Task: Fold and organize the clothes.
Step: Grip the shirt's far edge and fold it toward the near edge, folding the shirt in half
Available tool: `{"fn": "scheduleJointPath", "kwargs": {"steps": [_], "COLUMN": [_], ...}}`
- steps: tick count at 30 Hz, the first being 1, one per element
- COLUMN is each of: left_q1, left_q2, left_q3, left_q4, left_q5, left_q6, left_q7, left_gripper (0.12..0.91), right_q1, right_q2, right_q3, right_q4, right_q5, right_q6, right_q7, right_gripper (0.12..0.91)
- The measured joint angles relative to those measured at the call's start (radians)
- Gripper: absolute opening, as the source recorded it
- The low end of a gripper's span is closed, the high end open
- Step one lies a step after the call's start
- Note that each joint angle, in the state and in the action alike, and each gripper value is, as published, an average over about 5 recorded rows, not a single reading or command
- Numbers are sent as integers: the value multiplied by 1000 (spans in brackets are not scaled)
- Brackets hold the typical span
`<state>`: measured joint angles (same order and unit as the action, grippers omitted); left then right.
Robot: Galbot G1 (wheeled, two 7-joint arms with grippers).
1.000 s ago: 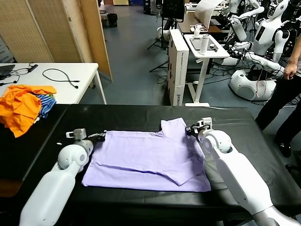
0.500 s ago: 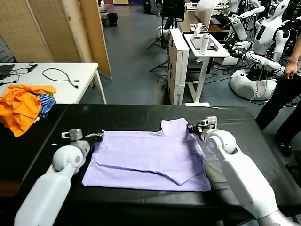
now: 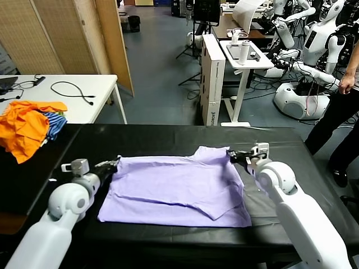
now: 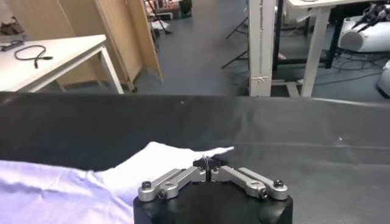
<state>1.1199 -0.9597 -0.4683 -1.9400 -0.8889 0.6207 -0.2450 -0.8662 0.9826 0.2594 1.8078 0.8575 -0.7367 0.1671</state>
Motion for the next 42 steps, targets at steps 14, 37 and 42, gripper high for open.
{"fn": "scheduleJointPath", "kwargs": {"steps": [14,37,42], "left_q1": [139,231,262], "left_q2": [28,4,-10], "left_q3": [-78,-128,-132], "left_q4": [-153,-186,-201], "left_q5": [-11,1,14], "left_q6": [22,62,72], "left_q7": [0,-26,-26], "left_gripper": [151,151,151], "right_q1": [-167,-380,-428], "right_q2": [-71,-108,-108], "right_q3": [84,195,220], "right_q4": [198,302,330], "right_q5": [26,5,-6], "right_q6": [0,0,0], "right_q7": [33,47,47], "right_gripper": [142,142,142]}}
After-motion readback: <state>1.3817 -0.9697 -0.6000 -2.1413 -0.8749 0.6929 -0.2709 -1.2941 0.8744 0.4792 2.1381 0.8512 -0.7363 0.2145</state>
